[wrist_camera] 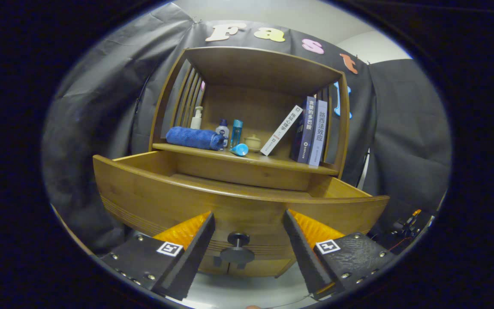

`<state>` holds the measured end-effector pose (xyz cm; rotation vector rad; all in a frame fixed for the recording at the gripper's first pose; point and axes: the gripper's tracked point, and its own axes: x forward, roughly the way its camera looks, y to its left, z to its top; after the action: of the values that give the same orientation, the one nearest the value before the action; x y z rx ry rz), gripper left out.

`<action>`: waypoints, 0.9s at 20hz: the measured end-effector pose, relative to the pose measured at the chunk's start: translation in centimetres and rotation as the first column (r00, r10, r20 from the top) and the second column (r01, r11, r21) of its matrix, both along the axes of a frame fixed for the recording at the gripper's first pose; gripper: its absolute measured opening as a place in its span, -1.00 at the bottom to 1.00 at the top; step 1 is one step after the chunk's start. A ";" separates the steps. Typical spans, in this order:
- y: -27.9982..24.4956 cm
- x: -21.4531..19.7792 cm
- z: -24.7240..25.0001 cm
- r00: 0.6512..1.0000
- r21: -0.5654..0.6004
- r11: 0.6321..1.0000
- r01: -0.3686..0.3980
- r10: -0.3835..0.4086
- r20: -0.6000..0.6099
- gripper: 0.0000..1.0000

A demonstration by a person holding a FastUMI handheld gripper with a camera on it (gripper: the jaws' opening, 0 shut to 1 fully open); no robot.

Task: Pull open the drawer, take out the items inside it, and place them on the countertop above the cabinet.

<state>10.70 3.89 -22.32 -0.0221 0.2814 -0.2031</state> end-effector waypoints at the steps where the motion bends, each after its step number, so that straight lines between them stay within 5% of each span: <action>1: -0.1 0.1 0.0 1.000 0.007 1.000 -0.002 0.002 -0.003 0.94; 18: -0.3 5.7 0.2 1.000 0.001 1.000 0.011 -0.011 0.008 0.94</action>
<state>16.35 3.55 -22.14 -0.0192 0.2738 -0.2138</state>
